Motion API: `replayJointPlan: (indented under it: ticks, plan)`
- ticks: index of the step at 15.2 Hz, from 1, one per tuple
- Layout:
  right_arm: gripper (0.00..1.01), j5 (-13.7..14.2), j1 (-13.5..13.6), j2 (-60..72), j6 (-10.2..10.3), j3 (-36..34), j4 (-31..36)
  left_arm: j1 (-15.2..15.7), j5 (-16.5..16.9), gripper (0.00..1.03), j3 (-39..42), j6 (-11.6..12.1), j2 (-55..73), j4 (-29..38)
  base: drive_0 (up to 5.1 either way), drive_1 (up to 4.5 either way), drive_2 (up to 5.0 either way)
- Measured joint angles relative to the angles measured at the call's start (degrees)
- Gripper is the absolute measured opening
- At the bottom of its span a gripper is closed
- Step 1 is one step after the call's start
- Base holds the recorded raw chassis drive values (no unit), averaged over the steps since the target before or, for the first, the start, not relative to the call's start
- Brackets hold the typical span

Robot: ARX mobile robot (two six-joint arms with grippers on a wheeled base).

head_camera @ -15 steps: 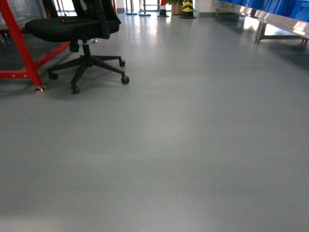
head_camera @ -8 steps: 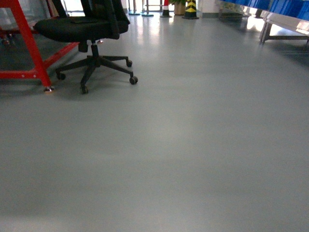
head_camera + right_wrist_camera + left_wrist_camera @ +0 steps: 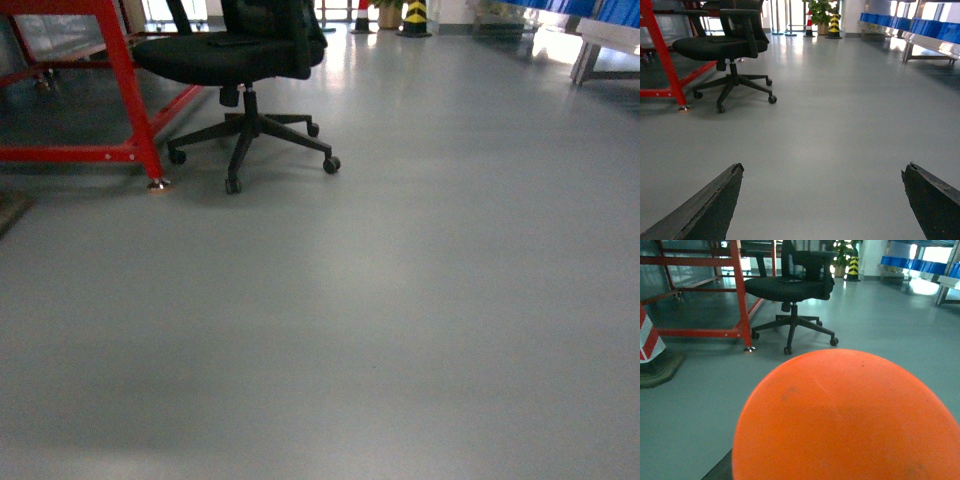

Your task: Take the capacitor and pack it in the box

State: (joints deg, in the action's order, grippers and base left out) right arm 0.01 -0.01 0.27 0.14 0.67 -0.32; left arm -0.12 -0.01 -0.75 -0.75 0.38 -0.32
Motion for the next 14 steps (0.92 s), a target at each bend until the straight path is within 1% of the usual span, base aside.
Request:
replayJointPlan:
  ticks: [14]
  plan:
    - [0.98, 0.0, 0.0, 0.0, 0.0, 0.0, -0.1, 0.0, 0.0, 0.44, 0.0, 0.0, 0.0, 0.1, -5.0, 2.45, 2.5]
